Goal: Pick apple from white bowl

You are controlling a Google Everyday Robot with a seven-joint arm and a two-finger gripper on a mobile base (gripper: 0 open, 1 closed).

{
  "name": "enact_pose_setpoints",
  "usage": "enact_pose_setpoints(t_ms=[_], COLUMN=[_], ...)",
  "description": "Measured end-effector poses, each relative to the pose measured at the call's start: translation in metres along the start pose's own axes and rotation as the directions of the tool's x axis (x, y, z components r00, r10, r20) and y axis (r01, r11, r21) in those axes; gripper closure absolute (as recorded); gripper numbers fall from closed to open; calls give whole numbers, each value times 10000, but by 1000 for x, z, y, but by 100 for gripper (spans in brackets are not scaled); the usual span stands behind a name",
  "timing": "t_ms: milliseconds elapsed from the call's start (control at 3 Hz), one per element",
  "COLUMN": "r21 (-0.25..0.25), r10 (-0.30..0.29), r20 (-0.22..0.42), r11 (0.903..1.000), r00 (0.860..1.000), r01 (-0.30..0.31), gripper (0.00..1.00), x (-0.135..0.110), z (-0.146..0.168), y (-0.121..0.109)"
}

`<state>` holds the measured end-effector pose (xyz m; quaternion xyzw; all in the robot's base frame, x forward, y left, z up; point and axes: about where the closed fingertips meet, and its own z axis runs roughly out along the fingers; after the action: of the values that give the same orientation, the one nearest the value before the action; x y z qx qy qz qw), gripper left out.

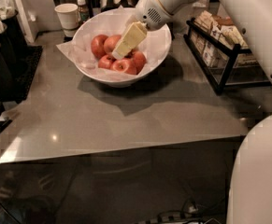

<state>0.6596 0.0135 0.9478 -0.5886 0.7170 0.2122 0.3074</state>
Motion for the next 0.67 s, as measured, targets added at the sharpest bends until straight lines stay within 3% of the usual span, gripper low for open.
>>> enact_pose_setpoints(t_ms=[667], r21=[-14], r10=[540], r20=[-58], r11=[9985], r00=[9985], r01=[-541], gripper=[11], x=[10], z=[29], y=[-20])
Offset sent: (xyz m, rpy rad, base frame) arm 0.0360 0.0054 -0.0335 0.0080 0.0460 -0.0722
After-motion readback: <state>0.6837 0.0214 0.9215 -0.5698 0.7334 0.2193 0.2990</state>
